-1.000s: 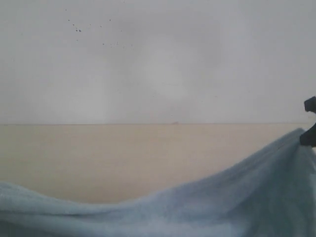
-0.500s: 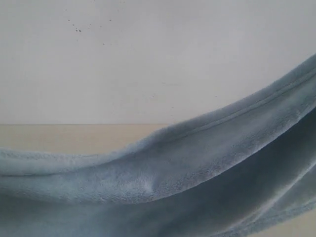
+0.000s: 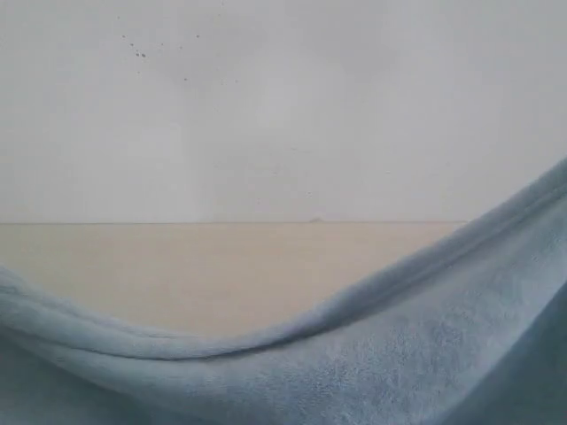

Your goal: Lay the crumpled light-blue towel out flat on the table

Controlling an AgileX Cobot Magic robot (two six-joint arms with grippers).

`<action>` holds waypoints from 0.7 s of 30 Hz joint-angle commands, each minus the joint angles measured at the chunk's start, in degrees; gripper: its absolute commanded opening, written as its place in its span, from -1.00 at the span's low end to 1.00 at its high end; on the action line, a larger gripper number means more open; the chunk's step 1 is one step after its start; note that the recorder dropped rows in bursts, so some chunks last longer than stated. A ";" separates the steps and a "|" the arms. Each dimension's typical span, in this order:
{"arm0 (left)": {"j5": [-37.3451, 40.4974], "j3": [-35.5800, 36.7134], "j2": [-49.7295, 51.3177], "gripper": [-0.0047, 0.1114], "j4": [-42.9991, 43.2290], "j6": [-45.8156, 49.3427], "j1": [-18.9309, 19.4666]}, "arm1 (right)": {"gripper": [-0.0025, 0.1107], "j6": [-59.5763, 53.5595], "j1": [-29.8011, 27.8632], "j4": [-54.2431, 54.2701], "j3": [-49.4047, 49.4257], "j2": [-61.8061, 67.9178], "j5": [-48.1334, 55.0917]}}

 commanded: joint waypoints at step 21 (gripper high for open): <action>-2.74 -25.65 67.89 -0.84 42.76 -38.19 4.49 | -0.96 -4.22 -0.22 -3.05 0.02 36.59 -35.91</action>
